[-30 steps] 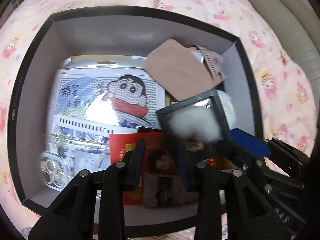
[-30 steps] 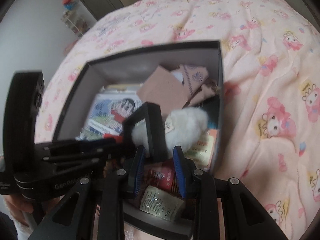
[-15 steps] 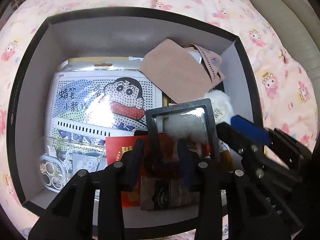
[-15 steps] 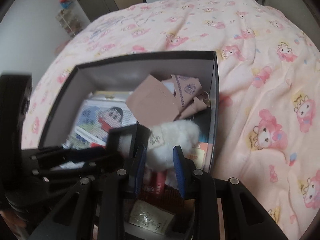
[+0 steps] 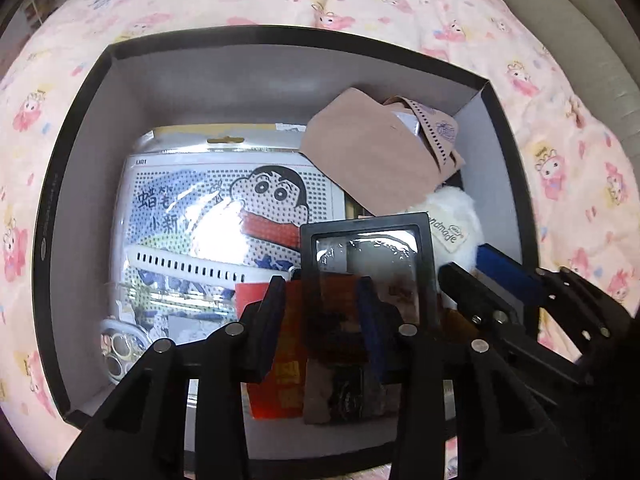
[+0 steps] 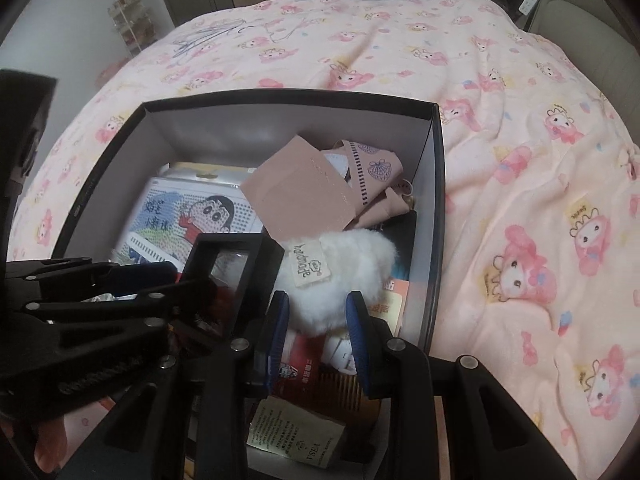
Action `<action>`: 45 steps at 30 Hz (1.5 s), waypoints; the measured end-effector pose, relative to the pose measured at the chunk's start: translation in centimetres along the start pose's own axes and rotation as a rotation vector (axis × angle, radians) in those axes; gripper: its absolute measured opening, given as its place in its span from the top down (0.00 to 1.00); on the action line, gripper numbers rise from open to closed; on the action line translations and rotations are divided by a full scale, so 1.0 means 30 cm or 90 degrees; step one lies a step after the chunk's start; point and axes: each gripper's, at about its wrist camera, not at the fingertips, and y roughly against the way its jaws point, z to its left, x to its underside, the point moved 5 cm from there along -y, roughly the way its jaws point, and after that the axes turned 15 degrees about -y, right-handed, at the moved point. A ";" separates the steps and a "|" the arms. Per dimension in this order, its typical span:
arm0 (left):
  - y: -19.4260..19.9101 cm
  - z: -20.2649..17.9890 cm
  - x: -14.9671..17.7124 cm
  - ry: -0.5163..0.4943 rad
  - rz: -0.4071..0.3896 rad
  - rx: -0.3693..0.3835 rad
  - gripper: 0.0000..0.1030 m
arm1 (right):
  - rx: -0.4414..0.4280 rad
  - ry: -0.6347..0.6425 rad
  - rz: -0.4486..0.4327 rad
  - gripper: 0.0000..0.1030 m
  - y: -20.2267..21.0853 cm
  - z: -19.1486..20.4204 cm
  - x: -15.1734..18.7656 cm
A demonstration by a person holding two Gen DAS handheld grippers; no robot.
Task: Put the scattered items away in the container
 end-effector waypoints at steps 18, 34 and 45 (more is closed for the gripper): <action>-0.008 0.014 -0.082 -0.005 -0.032 -0.023 0.62 | -0.024 -0.021 -0.029 0.74 0.031 0.006 -0.025; 0.135 -0.005 -0.089 -0.028 -0.099 -0.109 0.29 | -0.001 -0.065 -0.049 0.56 0.098 -0.045 -0.026; 0.440 -0.047 0.019 -0.020 -0.234 -0.109 0.04 | 0.000 -0.091 -0.182 0.29 0.403 -0.080 0.019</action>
